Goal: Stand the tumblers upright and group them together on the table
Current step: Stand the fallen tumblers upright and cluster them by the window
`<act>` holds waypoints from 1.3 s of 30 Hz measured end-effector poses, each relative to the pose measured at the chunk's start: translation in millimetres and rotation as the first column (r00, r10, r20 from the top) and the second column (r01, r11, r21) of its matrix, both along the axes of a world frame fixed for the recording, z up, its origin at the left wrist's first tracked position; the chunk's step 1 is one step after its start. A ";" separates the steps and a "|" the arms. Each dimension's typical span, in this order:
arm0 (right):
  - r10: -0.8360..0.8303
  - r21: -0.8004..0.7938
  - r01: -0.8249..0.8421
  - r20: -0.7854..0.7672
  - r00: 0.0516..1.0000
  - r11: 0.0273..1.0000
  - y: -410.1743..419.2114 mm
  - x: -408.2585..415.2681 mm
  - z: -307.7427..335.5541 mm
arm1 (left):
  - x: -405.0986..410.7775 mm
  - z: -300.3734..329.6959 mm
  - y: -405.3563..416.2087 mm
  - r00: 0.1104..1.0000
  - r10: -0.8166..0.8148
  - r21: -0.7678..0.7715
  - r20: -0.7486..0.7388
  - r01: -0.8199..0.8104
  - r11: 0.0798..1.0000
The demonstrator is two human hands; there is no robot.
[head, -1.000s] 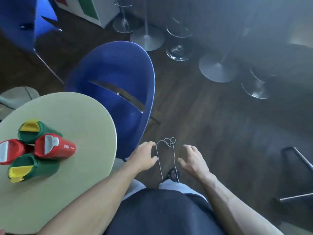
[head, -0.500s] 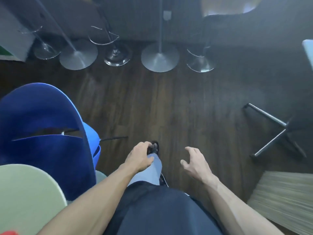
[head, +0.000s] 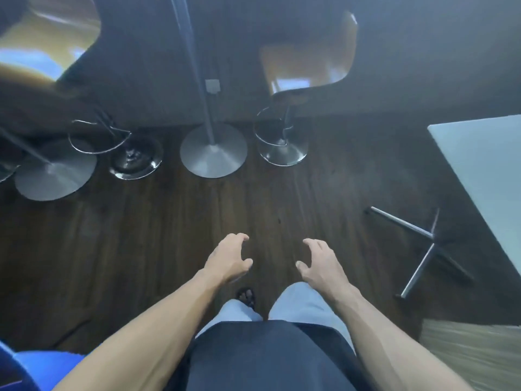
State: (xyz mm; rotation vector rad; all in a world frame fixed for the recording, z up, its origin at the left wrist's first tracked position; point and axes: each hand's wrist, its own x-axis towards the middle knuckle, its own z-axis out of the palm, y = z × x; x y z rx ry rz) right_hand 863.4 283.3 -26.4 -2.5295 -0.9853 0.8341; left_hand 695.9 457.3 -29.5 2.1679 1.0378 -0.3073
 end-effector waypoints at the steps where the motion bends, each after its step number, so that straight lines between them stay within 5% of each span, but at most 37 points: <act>1: 0.010 0.017 -0.010 0.010 1.000 1.000 16.2 11.1 3.3 | 12.4 3.6 13.2 1.000 -0.001 0.009 0.003 0.001 1.000; 21: 0.428 0.142 -0.439 0.102 0.898 0.887 305.7 201.8 57.2 | 165.7 64.2 217.8 0.919 0.365 0.111 0.150 -0.382 0.918; 26: 0.434 0.351 -0.497 0.245 0.867 0.793 421.0 224.3 122.5 | 184.6 118.9 316.7 0.888 0.348 0.237 0.302 -0.423 0.874; 33: 0.221 0.594 -0.539 0.524 0.823 0.597 599.3 242.2 253.5 | 209.4 243.2 495.8 0.824 0.175 0.492 0.539 -0.477 0.729; 39: 0.254 0.431 -0.548 0.570 0.781 0.717 723.1 263.7 306.9 | 229.7 306.4 620.7 0.840 0.115 0.563 0.530 -0.450 0.693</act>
